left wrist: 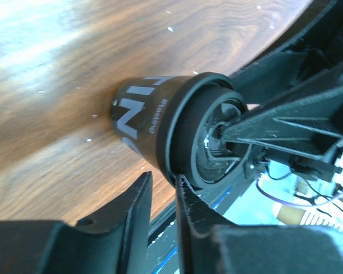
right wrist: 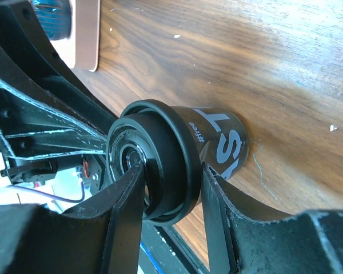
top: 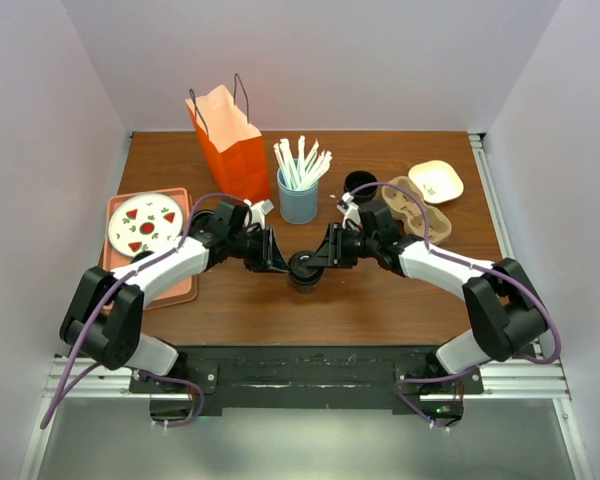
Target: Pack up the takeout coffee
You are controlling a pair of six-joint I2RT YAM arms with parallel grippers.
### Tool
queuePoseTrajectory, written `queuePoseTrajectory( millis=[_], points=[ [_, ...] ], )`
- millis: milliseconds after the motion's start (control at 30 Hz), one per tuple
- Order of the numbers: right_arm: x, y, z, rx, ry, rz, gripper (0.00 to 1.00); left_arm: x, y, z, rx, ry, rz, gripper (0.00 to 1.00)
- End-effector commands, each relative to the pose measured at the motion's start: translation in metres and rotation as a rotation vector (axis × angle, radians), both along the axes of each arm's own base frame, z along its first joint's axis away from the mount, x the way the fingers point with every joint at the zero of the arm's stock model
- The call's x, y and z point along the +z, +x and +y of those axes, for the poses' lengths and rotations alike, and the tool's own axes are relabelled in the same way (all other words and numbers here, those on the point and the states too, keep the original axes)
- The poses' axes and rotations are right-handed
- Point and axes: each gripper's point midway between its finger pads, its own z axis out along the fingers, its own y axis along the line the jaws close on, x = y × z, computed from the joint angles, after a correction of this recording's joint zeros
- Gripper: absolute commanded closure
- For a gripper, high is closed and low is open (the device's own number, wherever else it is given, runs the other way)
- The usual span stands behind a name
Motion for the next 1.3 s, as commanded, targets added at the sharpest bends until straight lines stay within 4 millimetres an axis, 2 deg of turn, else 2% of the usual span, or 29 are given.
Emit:
queuePoseTrajectory(
  millis=[0, 67, 200, 400, 600, 700, 733, 800, 867, 900, 933, 1000, 1033, 1067, 1133, 1200, 1267],
  points=[
    [-0.038, -0.01, -0.033, -0.055, -0.241, 0.084, 0.57, -0.007, 0.006, 0.017, 0.022, 0.134, 0.004, 0.71],
    [-0.026, -0.007, -0.03, -0.052, -0.227, 0.074, 0.53, 0.003, 0.01, 0.013, 0.017, 0.114, -0.011, 0.7],
    [0.002, 0.005, -0.022, -0.055, -0.197, 0.029, 0.44, 0.008, 0.011, 0.009, 0.008, 0.089, -0.015, 0.68],
    [0.022, 0.011, -0.019, -0.062, -0.17, 0.011, 0.34, 0.022, 0.014, 0.003, -0.005, 0.051, -0.044, 0.63],
    [0.049, 0.015, -0.018, -0.049, -0.171, -0.04, 0.25, 0.049, 0.031, 0.005, 0.016, 0.069, -0.129, 0.48],
    [0.062, 0.02, -0.022, -0.055, -0.199, -0.072, 0.24, 0.059, 0.038, 0.011, 0.044, 0.085, -0.165, 0.4],
    [0.063, 0.022, -0.024, -0.064, -0.21, -0.078, 0.23, 0.061, 0.04, 0.013, 0.055, 0.095, -0.175, 0.26],
    [0.07, 0.028, -0.027, -0.073, -0.235, -0.103, 0.23, 0.066, 0.046, 0.022, 0.091, 0.127, -0.209, 0.15],
    [0.075, 0.032, -0.028, -0.081, -0.254, -0.128, 0.23, 0.072, 0.052, 0.035, 0.143, 0.183, -0.251, 0.09],
    [0.077, 0.034, -0.029, -0.085, -0.271, -0.14, 0.23, 0.075, 0.054, 0.041, 0.164, 0.208, -0.271, 0.02],
    [0.079, 0.033, -0.026, -0.078, -0.286, -0.156, 0.23, 0.079, 0.057, 0.055, 0.22, 0.261, -0.305, 0.0],
    [0.083, 0.038, -0.026, -0.081, -0.354, -0.198, 0.24, 0.084, 0.058, 0.069, 0.27, 0.303, -0.342, 0.0],
    [0.084, 0.033, -0.019, -0.057, -0.375, -0.212, 0.23, 0.09, 0.057, 0.08, 0.311, 0.327, -0.378, 0.0],
    [0.089, 0.037, -0.02, -0.066, -0.418, -0.233, 0.23, 0.092, 0.055, 0.084, 0.325, 0.335, -0.391, 0.0],
    [0.083, 0.032, -0.009, -0.027, -0.448, -0.231, 0.23, 0.092, 0.049, 0.089, 0.337, 0.33, -0.407, 0.0],
    [0.081, 0.034, -0.001, -0.012, -0.453, -0.231, 0.23, 0.087, 0.044, 0.087, 0.336, 0.309, -0.395, 0.0],
    [0.084, 0.033, 0.006, 0.01, -0.454, -0.25, 0.22, 0.078, 0.036, 0.075, 0.283, 0.249, -0.367, 0.01]
  ],
)
